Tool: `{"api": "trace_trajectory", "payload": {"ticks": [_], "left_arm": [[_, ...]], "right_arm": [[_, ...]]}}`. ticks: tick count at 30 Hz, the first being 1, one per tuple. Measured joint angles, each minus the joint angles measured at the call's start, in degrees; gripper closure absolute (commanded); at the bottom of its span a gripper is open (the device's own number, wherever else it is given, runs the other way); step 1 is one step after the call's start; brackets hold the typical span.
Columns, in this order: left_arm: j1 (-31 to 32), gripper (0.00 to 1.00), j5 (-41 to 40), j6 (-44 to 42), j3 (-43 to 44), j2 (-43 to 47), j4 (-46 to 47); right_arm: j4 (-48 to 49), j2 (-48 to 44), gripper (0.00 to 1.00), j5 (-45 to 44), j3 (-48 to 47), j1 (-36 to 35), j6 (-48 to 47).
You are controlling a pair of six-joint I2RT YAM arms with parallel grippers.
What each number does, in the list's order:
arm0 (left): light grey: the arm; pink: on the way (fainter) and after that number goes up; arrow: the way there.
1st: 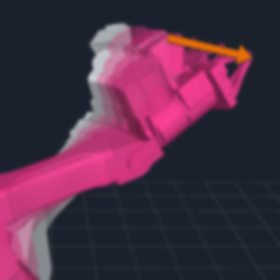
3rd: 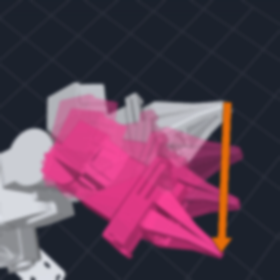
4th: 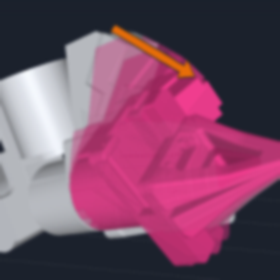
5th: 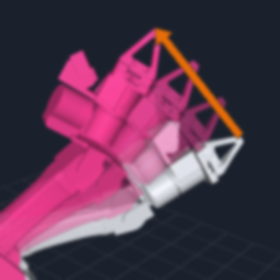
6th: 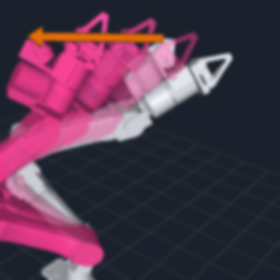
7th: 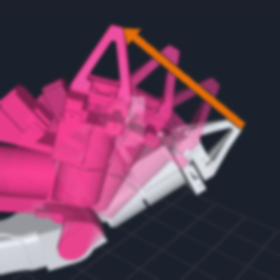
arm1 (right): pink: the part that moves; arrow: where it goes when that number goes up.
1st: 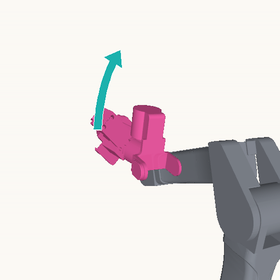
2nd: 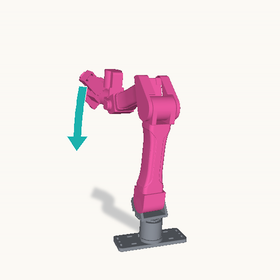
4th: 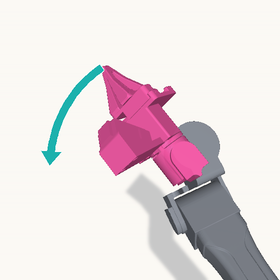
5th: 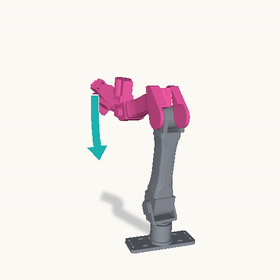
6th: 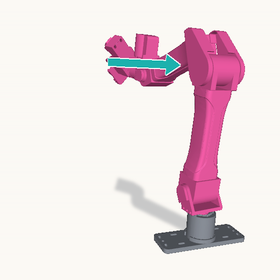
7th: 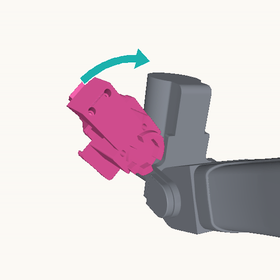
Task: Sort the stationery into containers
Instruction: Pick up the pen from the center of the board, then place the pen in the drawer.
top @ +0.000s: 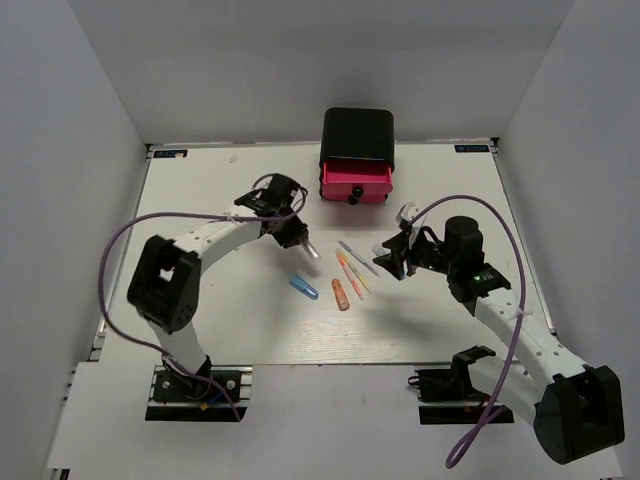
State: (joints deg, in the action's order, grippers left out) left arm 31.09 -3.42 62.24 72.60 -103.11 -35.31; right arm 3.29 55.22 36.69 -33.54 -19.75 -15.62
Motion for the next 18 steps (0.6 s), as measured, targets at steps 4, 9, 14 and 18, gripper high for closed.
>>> {"api": "trace_trajectory", "payload": {"ticks": [4, 9, 14, 18], "left_arm": [[0.1, 0.94, 0.2, -1.6, -0.1, 9.6, 6.4], [0.1, 0.94, 1.9, -2.4, 1.5, 15.3, 14.3], [0.2, 0.94, 3.7, -2.2, 8.2, 12.0, 19.6], [0.2, 0.93, 4.2, -0.2, 13.6, 6.5, 25.2]], "right_arm": [[1.3, -1.8, 0.86, -2.6, 1.6, 0.2, 0.8], [2.4, -3.6, 0.86, -6.9, 3.6, 0.2, 1.5], [2.7, -4.3, 0.85, -9.2, 4.5, 0.2, 1.7], [2.9, -4.9, 0.85, -10.2, 4.5, 0.2, 1.7]]}}
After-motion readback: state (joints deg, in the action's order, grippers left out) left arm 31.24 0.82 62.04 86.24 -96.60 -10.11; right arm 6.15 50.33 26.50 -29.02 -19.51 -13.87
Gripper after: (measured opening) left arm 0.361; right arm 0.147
